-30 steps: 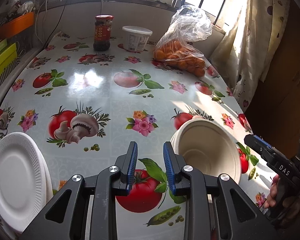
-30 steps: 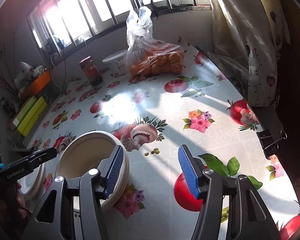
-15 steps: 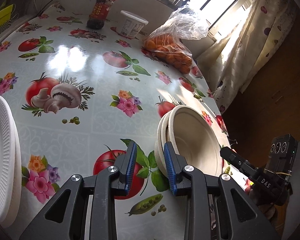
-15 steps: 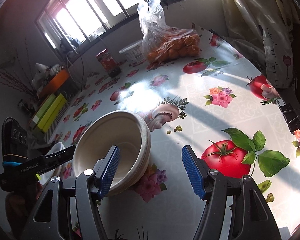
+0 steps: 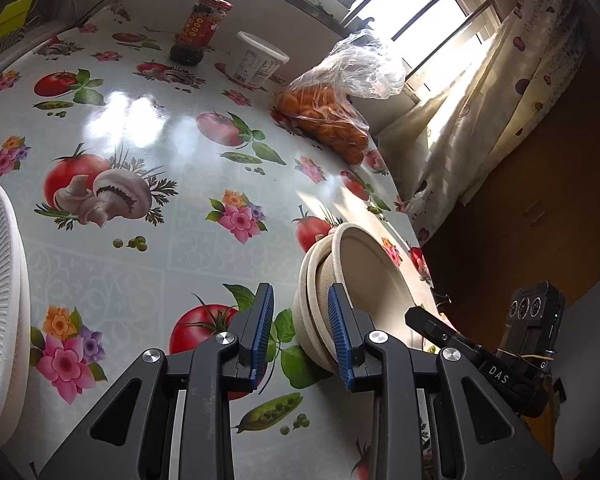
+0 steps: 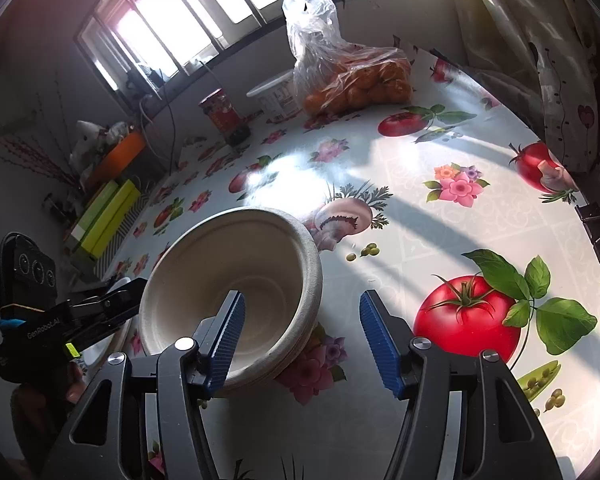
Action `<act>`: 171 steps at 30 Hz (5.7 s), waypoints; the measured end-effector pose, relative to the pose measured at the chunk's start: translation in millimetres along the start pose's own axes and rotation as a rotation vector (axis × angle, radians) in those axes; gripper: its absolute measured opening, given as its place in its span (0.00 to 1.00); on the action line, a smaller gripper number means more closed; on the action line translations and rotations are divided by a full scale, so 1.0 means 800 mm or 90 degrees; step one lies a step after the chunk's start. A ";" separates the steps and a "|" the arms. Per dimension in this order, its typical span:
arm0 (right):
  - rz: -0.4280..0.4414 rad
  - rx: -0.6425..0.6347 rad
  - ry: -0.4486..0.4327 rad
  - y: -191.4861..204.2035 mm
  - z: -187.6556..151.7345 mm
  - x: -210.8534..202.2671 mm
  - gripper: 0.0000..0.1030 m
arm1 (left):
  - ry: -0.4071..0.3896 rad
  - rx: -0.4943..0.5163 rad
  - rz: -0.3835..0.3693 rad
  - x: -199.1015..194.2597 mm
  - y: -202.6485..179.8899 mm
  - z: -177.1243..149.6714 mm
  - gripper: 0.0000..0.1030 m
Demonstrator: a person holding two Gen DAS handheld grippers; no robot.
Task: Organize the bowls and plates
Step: 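Grasp the nested bowl stack rim with the right tool while the left tool holds it, then carry the beige bowl stack with both tools over the white plate stack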
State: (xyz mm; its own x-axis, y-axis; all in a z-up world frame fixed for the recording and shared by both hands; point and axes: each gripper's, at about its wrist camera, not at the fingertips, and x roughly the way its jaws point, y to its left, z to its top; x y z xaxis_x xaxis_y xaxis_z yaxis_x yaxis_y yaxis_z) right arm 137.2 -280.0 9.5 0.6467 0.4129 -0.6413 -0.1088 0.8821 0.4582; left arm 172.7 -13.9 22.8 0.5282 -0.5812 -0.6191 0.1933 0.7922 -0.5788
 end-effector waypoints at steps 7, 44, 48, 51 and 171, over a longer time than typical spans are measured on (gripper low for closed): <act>0.003 0.002 -0.001 -0.002 0.000 0.001 0.59 | 0.017 0.010 -0.006 0.004 0.001 -0.001 0.28; 0.017 -0.007 0.020 0.003 -0.001 0.007 0.25 | 0.059 0.138 0.045 0.038 -0.033 0.009 0.28; 0.016 -0.005 0.020 0.003 -0.002 0.007 0.19 | 0.057 0.142 0.041 0.038 -0.036 0.007 0.28; 0.020 -0.004 0.020 0.003 -0.002 0.006 0.17 | 0.056 0.142 0.034 0.038 -0.037 0.006 0.28; 0.254 -0.130 0.262 0.326 -0.016 0.201 0.17 | -0.101 -0.079 0.339 -0.227 0.177 0.009 0.28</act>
State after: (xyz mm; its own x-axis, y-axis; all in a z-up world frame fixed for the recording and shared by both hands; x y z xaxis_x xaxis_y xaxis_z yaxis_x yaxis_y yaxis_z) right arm 202.9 19.1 18.2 0.1860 0.7382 -0.6484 -0.4520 0.6503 0.6106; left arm 110.0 205.3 56.6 0.6454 -0.0646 -0.7611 -0.2279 0.9347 -0.2727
